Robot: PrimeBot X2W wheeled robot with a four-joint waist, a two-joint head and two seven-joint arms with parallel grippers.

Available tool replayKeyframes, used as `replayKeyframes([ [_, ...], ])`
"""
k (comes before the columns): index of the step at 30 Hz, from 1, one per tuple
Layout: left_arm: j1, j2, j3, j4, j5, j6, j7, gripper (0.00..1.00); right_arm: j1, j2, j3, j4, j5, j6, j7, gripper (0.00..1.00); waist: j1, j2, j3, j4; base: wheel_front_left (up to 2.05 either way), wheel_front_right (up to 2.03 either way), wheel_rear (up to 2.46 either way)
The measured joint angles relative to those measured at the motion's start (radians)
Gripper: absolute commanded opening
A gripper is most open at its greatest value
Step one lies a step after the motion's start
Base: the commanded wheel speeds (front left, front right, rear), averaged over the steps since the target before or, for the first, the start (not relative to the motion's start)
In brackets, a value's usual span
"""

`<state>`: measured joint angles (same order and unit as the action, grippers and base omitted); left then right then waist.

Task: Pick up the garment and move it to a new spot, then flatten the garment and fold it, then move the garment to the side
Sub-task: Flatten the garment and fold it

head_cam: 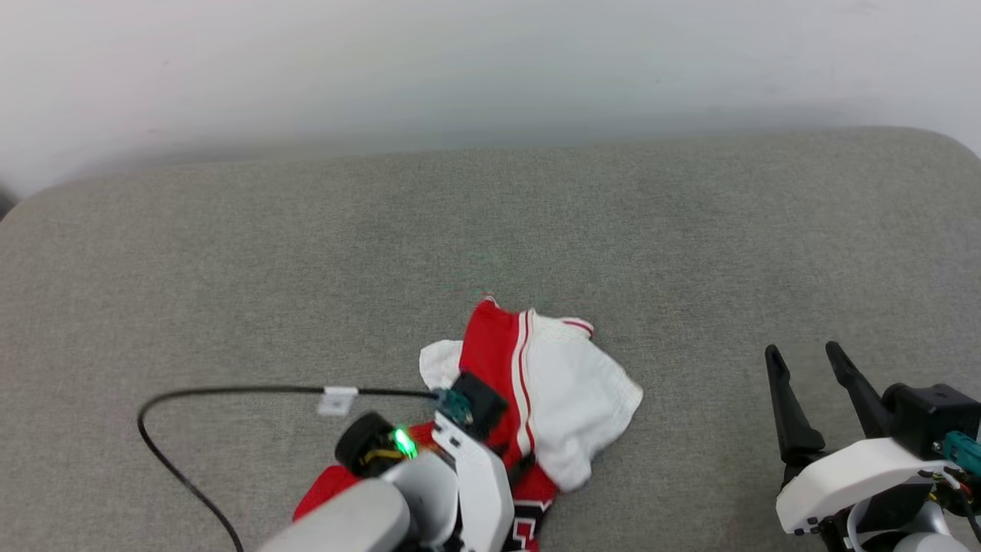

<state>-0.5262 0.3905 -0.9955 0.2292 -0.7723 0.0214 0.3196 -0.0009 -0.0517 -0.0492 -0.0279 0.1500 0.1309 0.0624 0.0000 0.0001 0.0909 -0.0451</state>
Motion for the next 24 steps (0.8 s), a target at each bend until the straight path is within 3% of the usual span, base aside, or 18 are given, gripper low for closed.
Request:
replayKeyframes([
  [3, 0.037, -0.032, -0.034, 0.053, -0.014, -0.016, 0.011, 0.0, -0.001, 0.0, 0.007, -0.001, 0.0, 0.0, 0.001, 1.0, 0.0, 0.0, 0.007, -0.005, 0.0, 0.0, 0.0],
  [4, 0.041, -0.042, -0.04, 0.069, -0.014, -0.021, 0.007, 0.22, -0.002, 0.0, 0.008, -0.001, 0.0, 0.0, 0.001, 1.0, 0.0, 0.0, 0.01, -0.007, 0.0, 0.0, 0.0],
  [5, 0.045, -0.053, -0.037, 0.083, -0.014, -0.021, -0.01, 0.94, -0.002, 0.0, 0.008, 0.0, 0.0, 0.0, 0.001, 1.0, 0.0, 0.0, 0.011, -0.01, 0.0, 0.0, 0.0],
  [6, 0.047, -0.061, -0.036, 0.092, -0.009, -0.018, -0.034, 1.0, -0.002, 0.0, 0.007, 0.0, 0.0, 0.0, 0.001, 1.0, 0.0, 0.0, 0.012, -0.012, 0.0, 0.0, 0.0],
  [14, 0.056, -0.086, 0.068, 0.053, 0.027, 0.045, -0.309, 1.0, 0.003, 0.0, -0.012, 0.005, 0.0, 0.0, 0.0, 1.0, 0.0, 0.0, -0.015, 0.004, 0.0, 0.0, 0.0],
  [20, 0.103, -0.081, 0.194, -0.011, 0.038, 0.165, -0.516, 1.0, 0.017, 0.0, -0.018, 0.002, -0.001, 0.0, 0.008, 1.0, 0.0, 0.0, -0.054, 0.027, 0.0, 0.0, 0.0],
  [24, 0.151, -0.061, 0.279, -0.04, 0.05, 0.236, -0.567, 1.0, 0.028, 0.0, -0.021, -0.003, -0.002, 0.0, 0.012, 1.0, 0.0, 0.0, -0.08, 0.038, 0.0, 0.0, 0.0],
])
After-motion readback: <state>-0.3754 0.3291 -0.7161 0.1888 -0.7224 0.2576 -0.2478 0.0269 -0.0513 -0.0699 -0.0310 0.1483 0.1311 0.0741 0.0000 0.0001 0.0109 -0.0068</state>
